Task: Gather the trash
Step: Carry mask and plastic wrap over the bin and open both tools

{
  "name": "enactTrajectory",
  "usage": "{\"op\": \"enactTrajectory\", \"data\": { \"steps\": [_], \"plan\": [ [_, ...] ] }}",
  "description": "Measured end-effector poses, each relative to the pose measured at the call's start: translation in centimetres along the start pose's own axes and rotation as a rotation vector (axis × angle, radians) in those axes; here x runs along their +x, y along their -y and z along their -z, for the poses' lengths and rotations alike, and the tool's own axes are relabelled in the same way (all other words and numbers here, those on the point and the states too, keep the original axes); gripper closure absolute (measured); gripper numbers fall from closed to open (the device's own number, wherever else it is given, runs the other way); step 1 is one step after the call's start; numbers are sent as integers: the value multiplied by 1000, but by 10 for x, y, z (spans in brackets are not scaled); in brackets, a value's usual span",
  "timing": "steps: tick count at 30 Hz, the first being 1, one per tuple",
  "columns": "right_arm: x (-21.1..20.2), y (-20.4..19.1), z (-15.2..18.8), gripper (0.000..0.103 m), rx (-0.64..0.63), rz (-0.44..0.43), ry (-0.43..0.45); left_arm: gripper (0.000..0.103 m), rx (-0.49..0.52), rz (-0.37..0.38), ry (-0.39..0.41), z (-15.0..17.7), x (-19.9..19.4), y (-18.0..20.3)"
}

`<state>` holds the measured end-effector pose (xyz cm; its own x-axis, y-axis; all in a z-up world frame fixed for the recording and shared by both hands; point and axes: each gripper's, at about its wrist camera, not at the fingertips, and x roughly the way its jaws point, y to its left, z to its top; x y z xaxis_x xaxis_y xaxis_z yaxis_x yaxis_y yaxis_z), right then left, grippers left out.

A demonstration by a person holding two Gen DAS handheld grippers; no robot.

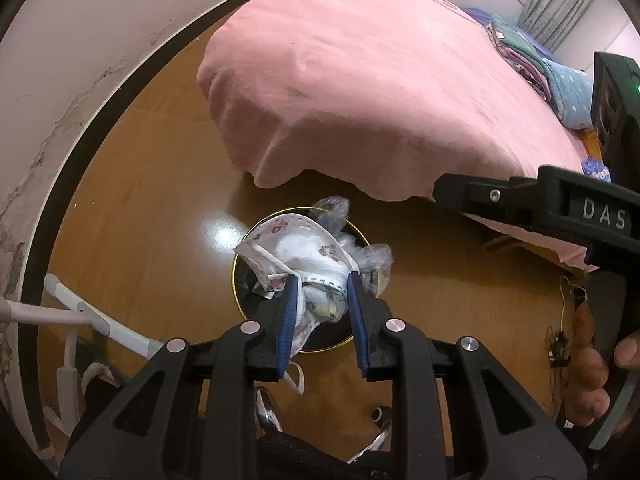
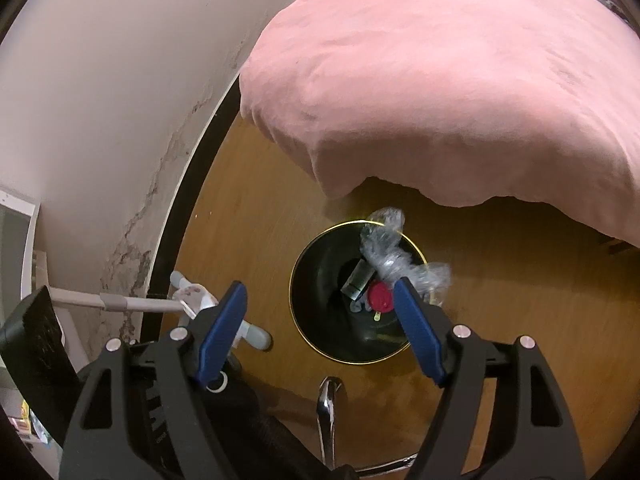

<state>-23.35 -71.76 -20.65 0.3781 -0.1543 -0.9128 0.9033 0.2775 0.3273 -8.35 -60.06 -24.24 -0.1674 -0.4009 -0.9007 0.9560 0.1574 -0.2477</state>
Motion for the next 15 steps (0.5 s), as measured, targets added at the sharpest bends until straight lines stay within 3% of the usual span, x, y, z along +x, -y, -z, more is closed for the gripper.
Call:
{"op": "enactTrajectory", "data": {
  "steps": [3,10,15],
  "plan": [
    [-5,4,-1,29,21,3,22,75,7,2,0,-2,0,4],
    [-14,4,-2,26,38,8,59,35,49,-23,26,-5,-9,17],
    [-15,-1,-1,24,13,16,74,28,77,-63,72,-4,-34,23]
  ]
}}
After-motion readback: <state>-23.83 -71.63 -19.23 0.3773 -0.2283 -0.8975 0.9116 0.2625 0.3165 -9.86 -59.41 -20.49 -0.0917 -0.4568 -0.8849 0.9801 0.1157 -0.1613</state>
